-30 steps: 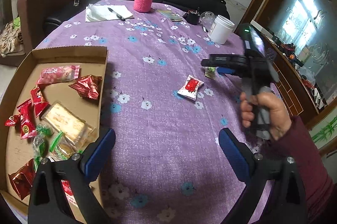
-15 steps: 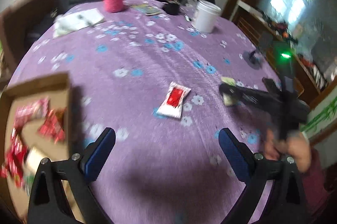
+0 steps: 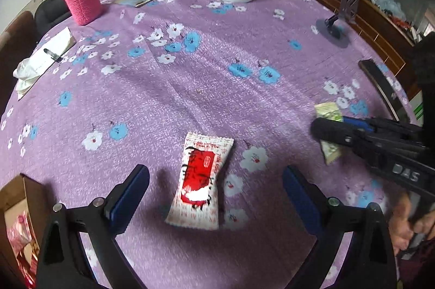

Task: Organize snacks
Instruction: 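Grasp the green-wrapped snack with the right gripper while the left grasps the white-red packet, then carry both snacks over the box and open both grippers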

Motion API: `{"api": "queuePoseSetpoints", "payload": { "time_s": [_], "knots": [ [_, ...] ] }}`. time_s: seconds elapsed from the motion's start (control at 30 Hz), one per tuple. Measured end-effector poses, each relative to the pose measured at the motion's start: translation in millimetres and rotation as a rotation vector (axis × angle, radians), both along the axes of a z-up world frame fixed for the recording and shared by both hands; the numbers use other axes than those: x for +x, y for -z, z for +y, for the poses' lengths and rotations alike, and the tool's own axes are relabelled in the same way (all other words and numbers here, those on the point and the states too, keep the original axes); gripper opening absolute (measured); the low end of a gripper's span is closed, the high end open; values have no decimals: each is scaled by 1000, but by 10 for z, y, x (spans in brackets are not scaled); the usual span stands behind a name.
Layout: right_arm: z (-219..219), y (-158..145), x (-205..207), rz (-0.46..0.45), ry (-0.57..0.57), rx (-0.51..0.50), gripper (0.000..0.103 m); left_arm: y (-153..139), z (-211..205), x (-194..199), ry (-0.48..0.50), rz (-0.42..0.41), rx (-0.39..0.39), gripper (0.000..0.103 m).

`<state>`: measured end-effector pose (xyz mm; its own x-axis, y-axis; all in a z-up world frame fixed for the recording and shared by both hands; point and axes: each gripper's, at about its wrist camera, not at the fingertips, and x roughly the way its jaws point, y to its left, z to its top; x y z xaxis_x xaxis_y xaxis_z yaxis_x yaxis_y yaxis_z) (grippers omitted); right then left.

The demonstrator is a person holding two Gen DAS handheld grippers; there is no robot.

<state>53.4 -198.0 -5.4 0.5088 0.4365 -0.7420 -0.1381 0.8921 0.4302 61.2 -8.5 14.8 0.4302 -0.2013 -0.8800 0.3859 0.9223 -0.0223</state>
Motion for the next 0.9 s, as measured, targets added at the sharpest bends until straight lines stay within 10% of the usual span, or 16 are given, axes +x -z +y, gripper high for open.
{"api": "queuePoseSetpoints", "payload": {
  "time_s": [0.2,0.9],
  "knots": [
    [-7,-7,-8,-4,5,8,21,19,70,-16,-15,-3,-25,30],
    [-9,-121,-98,-76,-1,88,21,-787,1055,-886,-229,-171,-339,29]
  ]
}}
